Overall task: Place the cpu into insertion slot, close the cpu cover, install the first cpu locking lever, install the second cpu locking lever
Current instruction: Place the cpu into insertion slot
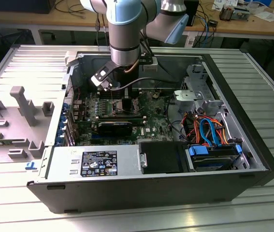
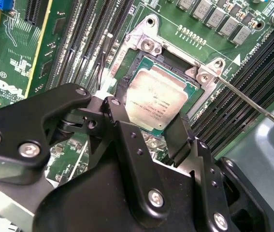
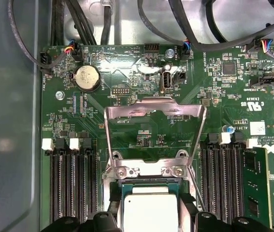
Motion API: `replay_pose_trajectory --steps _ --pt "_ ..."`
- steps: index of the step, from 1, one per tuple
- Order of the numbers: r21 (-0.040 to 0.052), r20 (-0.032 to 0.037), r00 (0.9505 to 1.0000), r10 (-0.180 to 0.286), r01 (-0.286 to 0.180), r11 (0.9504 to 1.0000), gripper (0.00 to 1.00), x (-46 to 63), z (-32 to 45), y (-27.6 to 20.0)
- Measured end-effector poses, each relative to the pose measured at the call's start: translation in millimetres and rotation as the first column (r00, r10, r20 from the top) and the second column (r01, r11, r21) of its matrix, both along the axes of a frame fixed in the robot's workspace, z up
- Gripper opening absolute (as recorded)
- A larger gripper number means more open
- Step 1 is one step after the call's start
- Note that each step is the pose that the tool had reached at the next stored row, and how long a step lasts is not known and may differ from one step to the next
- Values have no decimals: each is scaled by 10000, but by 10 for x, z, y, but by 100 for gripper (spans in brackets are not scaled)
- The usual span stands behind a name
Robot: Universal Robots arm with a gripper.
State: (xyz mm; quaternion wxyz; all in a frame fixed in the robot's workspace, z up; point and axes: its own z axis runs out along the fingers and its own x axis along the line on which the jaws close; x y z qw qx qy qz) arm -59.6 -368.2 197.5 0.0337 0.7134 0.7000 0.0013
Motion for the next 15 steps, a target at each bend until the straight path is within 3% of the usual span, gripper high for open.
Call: replay_pose_trajectory --steps 2,3,8,13,14,15 --pt "-1 2 10000 33 -33 10000 56 0 0 0" --pt "2 1 10000 86 -86 10000 62 0 -1 0" --pt "-2 -2 9993 368 -368 9993 62 0 7 2" --pt "1 0 9993 369 -369 9993 62 0 91 2" --pt "1 1 9993 368 -368 9993 54 0 131 2" --pt "0 0 9993 368 -368 9993 54 0 158 2"
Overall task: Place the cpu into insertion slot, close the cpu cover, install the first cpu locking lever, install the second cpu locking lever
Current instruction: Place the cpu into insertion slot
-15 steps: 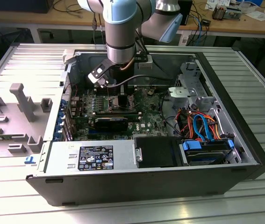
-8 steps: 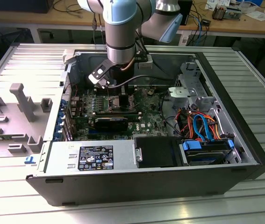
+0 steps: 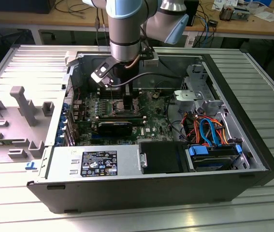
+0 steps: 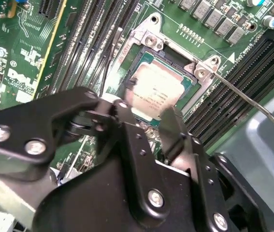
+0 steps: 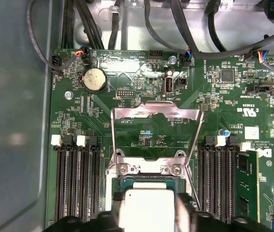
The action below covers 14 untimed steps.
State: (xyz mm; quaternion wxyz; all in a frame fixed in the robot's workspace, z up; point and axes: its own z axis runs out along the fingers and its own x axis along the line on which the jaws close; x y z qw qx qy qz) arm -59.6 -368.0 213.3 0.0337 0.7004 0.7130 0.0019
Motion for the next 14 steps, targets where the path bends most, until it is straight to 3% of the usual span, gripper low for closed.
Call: replay_pose_trajectory --steps 7,14 --pt "-1 0 10000 1 -1 10000 11 0 41 0" --pt "0 0 10000 4 -4 10000 11 0 41 0"
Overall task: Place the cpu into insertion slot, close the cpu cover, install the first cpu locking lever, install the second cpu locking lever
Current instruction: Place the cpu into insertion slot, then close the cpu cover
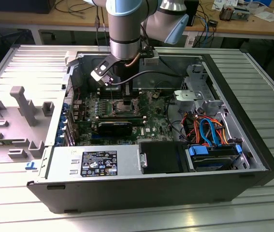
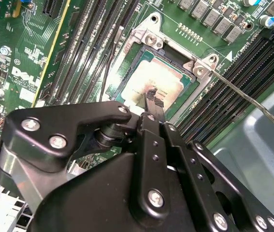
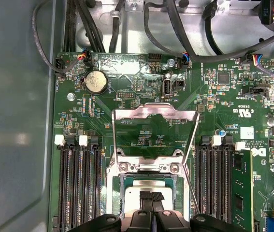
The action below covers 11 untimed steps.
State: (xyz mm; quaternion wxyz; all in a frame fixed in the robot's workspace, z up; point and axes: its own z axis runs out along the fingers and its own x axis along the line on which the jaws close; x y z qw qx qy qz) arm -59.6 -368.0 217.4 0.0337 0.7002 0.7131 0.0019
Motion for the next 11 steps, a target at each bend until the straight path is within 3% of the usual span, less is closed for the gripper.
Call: replay_pose_trajectory --steps 11 --pt "0 0 10000 1 -1 10000 11 0 0 0"
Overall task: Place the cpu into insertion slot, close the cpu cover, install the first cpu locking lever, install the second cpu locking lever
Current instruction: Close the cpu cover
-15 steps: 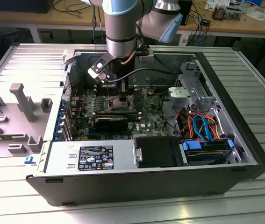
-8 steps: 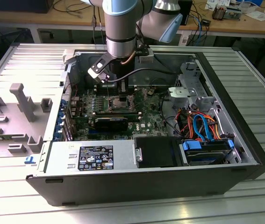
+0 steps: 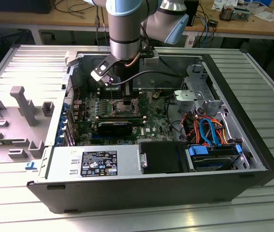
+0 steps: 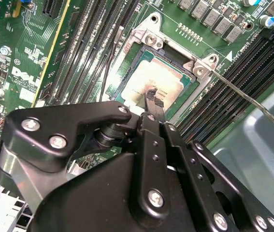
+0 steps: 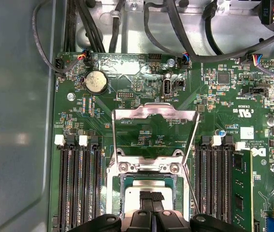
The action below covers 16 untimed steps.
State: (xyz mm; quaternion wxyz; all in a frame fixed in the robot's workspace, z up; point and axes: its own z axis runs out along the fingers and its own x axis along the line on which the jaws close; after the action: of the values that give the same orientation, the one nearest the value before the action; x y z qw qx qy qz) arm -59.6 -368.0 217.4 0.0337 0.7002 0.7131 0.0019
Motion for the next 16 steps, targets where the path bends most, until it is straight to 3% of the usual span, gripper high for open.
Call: replay_pose_trajectory --steps 5,16 --pt "-50 -1 10000 1 -1 10000 11 0 175 3" --pt "-62 0 10000 2 -2 10000 11 12 184 2"
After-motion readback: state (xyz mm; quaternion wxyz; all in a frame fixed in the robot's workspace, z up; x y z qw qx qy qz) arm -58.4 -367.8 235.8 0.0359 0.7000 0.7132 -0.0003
